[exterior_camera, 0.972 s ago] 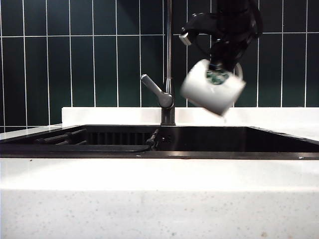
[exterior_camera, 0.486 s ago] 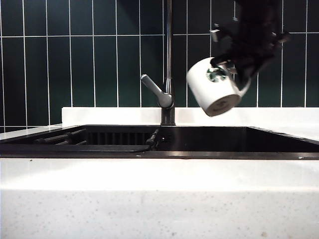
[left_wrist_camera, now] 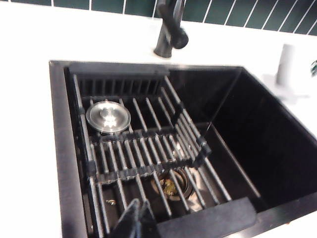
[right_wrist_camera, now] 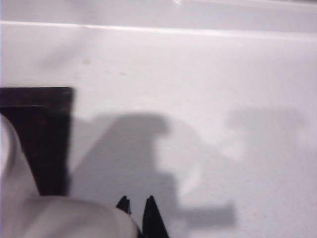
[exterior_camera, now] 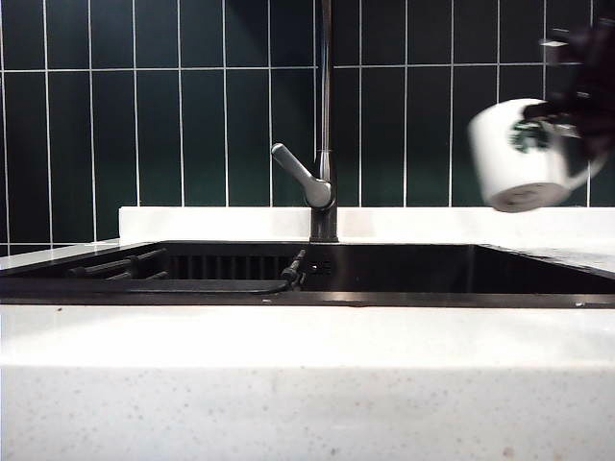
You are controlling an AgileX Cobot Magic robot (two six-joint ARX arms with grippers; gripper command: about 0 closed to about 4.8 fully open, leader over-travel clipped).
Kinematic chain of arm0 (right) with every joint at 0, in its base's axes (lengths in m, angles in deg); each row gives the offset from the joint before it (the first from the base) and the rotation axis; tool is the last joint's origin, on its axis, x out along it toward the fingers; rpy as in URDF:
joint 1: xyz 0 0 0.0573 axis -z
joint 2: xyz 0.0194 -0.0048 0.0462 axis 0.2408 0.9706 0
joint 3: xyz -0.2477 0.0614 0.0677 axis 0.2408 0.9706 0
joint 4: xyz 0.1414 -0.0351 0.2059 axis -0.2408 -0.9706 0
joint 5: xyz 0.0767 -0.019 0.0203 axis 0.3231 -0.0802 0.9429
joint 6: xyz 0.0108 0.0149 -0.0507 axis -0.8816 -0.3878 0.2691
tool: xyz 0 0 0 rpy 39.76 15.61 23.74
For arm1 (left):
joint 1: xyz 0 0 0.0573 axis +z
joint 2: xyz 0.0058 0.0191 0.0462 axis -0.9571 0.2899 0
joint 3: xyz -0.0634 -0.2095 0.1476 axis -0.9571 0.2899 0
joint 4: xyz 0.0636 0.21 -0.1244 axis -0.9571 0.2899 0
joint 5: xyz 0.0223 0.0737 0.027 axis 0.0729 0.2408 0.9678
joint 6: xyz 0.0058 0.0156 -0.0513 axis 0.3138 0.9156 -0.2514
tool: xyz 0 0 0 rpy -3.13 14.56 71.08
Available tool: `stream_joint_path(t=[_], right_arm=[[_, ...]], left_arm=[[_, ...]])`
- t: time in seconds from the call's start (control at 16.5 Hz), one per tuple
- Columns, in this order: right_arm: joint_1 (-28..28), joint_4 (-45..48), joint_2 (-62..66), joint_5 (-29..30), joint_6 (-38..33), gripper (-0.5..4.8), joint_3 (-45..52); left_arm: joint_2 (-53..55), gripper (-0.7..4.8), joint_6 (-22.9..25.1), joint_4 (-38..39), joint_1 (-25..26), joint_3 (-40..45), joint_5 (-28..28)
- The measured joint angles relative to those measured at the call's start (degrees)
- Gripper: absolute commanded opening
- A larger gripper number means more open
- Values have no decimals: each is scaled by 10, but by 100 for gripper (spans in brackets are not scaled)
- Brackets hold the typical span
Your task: Pick up the mug next to the sink, go to the faucet to get some water, pour the water into the sink, and finally put the mug back to its place.
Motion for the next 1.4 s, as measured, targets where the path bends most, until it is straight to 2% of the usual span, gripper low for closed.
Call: stream_joint_path(t=[0.18, 0.3, 0.55, 0.79, 0.97, 1.4], right_arm=[[50, 43, -1, 19, -37, -1, 37], [61, 86, -1, 25, -39, -1, 67], [63, 177, -2, 27, -39, -1, 117], [63, 248, -1, -12, -5, -1, 147], [63, 275, 11, -15, 22, -1, 152], [63, 314, 59, -28, 27, -1, 153]], left_arm=[[0, -6, 4, 0, 0, 0, 0], [0, -6, 7, 0, 0, 0, 0], [0, -6, 7, 0, 0, 0, 0], [0, -6, 7, 0, 0, 0, 0], [0, -6, 7, -1, 0, 0, 0], [0, -6, 7, 0, 0, 0, 0]])
